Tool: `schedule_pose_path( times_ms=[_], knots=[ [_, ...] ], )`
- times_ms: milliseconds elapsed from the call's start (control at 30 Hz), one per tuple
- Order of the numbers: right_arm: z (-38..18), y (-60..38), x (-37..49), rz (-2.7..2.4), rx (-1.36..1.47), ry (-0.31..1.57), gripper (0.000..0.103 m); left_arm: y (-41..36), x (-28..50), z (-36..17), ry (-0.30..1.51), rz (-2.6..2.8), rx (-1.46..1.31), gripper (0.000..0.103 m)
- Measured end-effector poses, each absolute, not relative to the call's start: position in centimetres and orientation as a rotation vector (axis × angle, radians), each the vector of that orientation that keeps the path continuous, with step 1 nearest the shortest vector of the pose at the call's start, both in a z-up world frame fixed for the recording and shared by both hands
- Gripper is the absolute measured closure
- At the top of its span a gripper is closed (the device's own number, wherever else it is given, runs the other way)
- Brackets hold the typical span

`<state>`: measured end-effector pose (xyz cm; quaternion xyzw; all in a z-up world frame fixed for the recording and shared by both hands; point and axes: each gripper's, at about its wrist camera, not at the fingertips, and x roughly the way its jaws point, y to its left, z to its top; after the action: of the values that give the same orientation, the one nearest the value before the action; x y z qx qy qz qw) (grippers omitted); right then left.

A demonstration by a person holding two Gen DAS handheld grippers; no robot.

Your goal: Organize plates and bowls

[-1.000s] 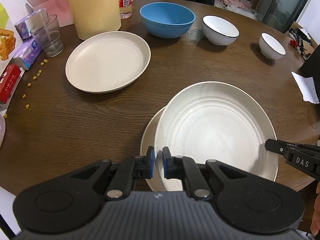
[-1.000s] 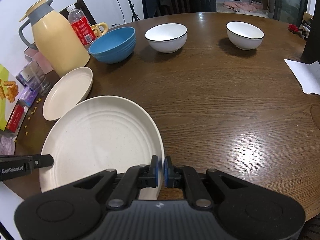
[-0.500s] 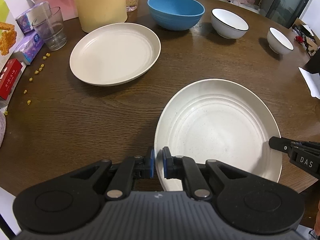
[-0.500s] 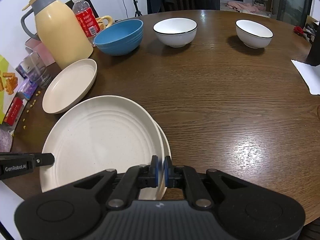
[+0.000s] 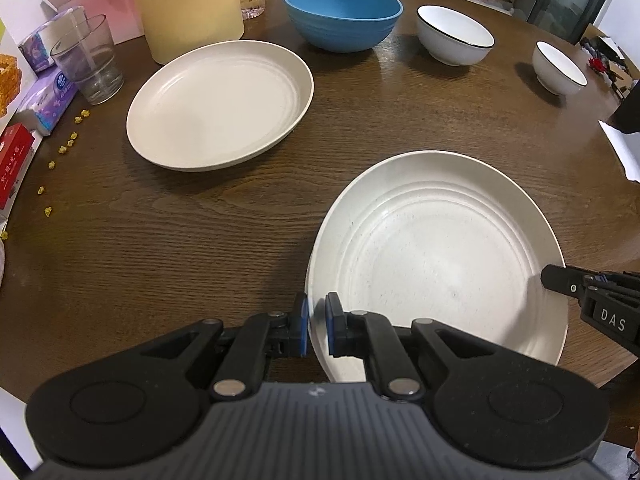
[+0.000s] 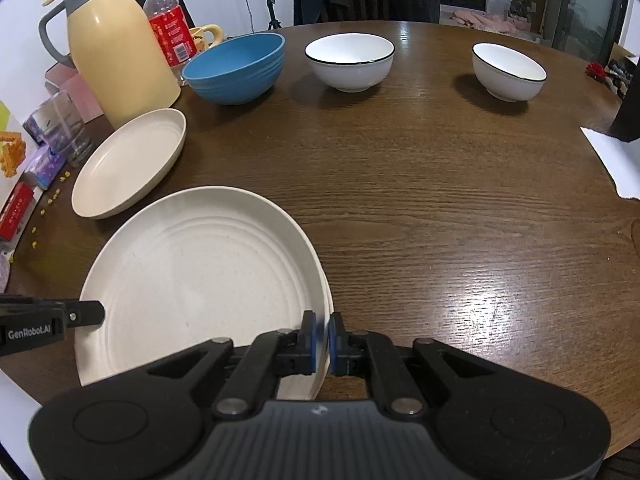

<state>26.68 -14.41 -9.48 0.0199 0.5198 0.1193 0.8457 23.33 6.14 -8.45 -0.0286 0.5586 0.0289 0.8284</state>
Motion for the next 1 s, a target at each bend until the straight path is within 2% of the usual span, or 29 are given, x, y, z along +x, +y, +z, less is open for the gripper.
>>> schedule_pose_path(
  times_ms=[1000],
  knots=[
    [-10.1,-12.6,26.7,0.239,-0.082,1.086,0.095,5.8,23.9,-9.6,1.217,0.075,-0.030,0.094]
  ],
)
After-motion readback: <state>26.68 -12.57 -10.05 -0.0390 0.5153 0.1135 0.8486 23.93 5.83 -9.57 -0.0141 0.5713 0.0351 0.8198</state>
